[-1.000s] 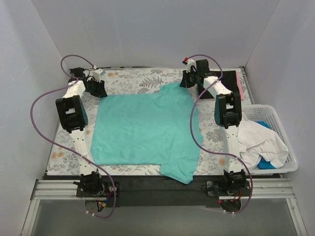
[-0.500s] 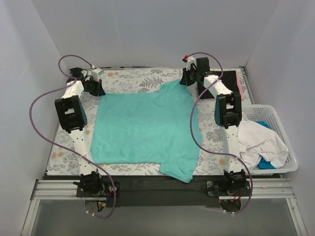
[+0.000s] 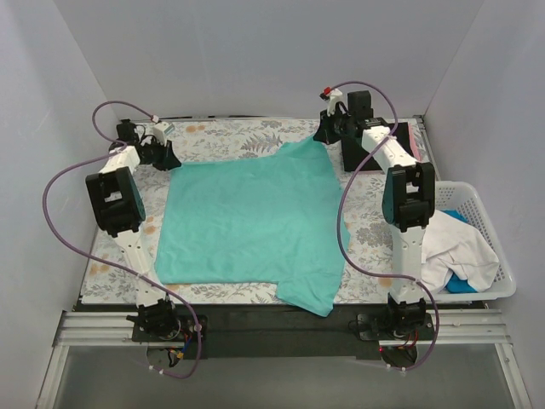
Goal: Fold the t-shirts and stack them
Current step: Fold the tshirt
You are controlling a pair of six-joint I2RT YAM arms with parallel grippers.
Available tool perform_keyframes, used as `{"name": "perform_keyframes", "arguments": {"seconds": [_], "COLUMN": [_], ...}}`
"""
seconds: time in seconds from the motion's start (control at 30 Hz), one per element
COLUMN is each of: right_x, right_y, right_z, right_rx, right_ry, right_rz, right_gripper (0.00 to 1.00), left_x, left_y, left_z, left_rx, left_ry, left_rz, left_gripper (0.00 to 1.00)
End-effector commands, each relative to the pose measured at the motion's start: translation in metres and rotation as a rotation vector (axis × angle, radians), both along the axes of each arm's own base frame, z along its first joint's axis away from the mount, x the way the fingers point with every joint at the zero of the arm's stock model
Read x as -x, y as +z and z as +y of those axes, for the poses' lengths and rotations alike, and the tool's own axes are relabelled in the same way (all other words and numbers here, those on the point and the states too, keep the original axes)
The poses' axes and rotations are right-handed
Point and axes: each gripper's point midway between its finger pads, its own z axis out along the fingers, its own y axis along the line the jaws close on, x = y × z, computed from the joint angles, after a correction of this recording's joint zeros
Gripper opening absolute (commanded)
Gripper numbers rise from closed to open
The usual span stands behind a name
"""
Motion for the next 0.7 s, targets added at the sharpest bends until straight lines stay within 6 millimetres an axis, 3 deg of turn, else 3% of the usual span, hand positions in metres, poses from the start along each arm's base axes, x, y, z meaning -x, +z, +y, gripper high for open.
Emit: {"name": "perform_keyframes", "arguments": {"seconds": [0.0,0.07,0.3,0.33,0.5,0.67], "right_x": [0.012,0.022,0.056,0.063,0.092,0.122], "right_y": [0.047,0.045,0.056,0.05,0.055,0.043], "right_z": [0.001,0.0,-0.005,-0.006,-0.01,-0.011], "right_rx": [-0.027,-0.025,-0.02,-0.016,-0.015,-0.005], "right_ry": [0.039,0.045,0.056,0.059,0.068,0.078], "right_rz": [-0.076,-0.054,-0.026,-0.006,0.018,0.069], "right_gripper": [0.01,0.01,0.01,0.01,0.01,0.01], "left_x": [0.0,0.005,0.029,0.032,0.051,0.074], "left_y": [0.074,0.083,0.082,0.087,0.08,0.075], "left_z": [0.001,0.002,0.006,0.008,0.012,0.008], "left_rx": [-0.013,-0.033,-0.107,-0.129,-0.163,-0.206], "left_ry": [-0.055,-0.086,-0.156,-0.165,-0.192,-0.252], "left_rz": [-0.196,-0.24,-0.306,-0.328,-0.336,-0.348], "left_gripper": [0.0,0.0,0.0,0.0,0.0,0.0]}}
